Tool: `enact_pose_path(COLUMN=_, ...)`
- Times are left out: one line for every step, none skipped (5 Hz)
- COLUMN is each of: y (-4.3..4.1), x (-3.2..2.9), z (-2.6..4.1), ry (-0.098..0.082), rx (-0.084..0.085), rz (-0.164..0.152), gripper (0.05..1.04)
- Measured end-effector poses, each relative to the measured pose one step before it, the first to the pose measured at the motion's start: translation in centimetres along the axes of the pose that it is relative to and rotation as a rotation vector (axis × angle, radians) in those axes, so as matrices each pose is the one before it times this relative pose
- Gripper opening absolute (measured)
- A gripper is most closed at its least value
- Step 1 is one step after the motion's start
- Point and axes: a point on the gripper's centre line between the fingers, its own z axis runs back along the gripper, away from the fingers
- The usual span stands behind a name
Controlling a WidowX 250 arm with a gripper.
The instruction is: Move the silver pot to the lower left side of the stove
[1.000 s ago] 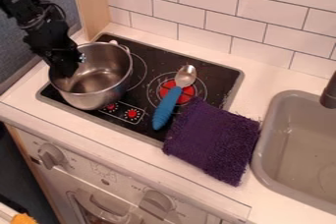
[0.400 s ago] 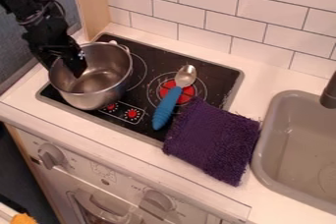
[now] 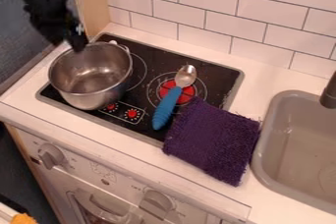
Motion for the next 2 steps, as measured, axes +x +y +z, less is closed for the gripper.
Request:
enact_pose_path(y=-1.003, x=1.994, z=2.367, ry=-0.0591, rx=0.0241, rz=-0.0643, gripper=1.001)
enact_pose_path(y=-0.121, x=0.197, z=0.081, ry=-0.004, rx=0.0004, rz=-0.0079, gripper=1.001)
